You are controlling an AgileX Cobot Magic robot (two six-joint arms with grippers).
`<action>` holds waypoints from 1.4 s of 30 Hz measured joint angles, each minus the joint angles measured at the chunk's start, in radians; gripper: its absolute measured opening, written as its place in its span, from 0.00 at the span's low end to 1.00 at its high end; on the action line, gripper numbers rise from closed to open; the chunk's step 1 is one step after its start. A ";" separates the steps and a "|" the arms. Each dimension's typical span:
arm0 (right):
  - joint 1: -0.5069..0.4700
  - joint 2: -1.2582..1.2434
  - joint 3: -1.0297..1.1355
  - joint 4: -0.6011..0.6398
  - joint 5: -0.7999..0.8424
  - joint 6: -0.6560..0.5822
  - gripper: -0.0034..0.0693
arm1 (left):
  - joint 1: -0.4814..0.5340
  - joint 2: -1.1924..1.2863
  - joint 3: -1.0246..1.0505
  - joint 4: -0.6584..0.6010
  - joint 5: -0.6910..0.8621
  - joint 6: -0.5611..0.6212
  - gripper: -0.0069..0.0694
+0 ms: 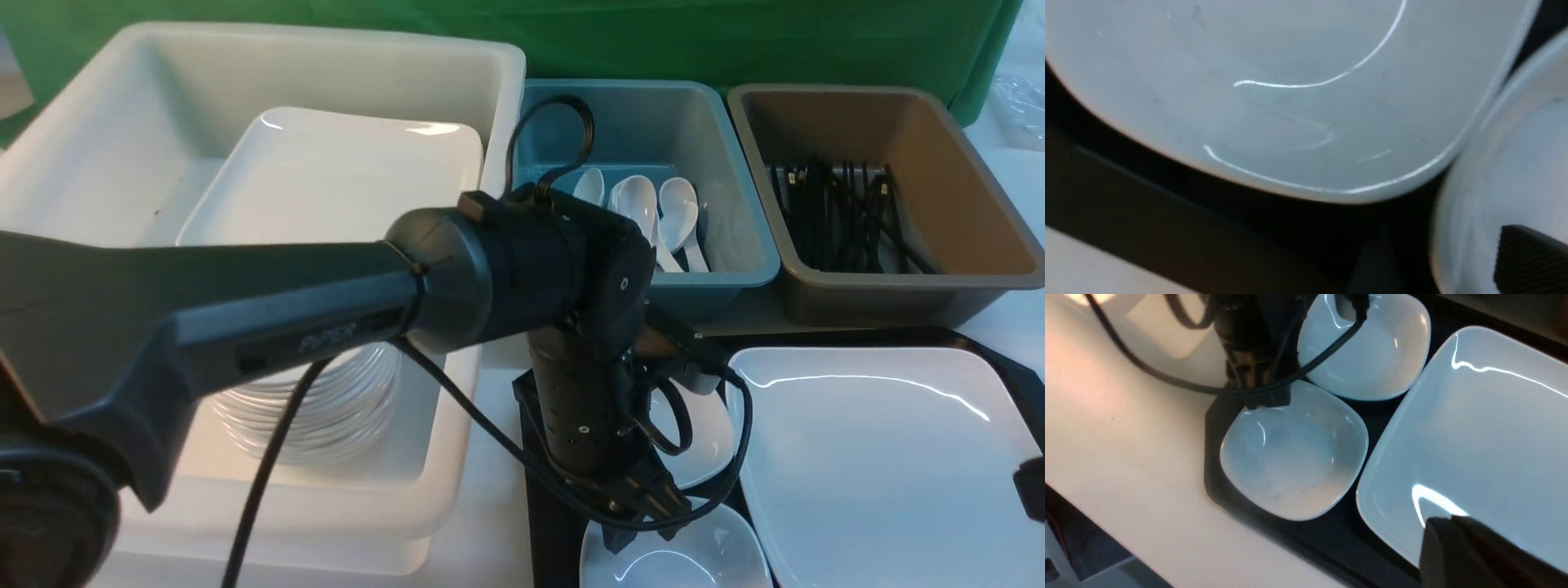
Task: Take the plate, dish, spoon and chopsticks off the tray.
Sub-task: Use the left arm to grab a small plate from the dinner plate, then use the left arm to put the small plate into the large storage box on the left
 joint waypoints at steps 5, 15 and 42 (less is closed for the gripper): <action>0.000 -0.033 0.007 0.043 0.000 -0.046 0.09 | -0.006 0.032 0.000 -0.011 -0.026 -0.003 0.71; 0.000 -0.033 0.015 0.060 -0.001 -0.087 0.09 | -0.005 0.058 -0.024 -0.046 0.032 -0.012 0.32; 0.000 0.062 -0.112 0.379 -0.122 -0.419 0.09 | 0.231 -0.359 -0.219 -0.168 0.189 -0.048 0.13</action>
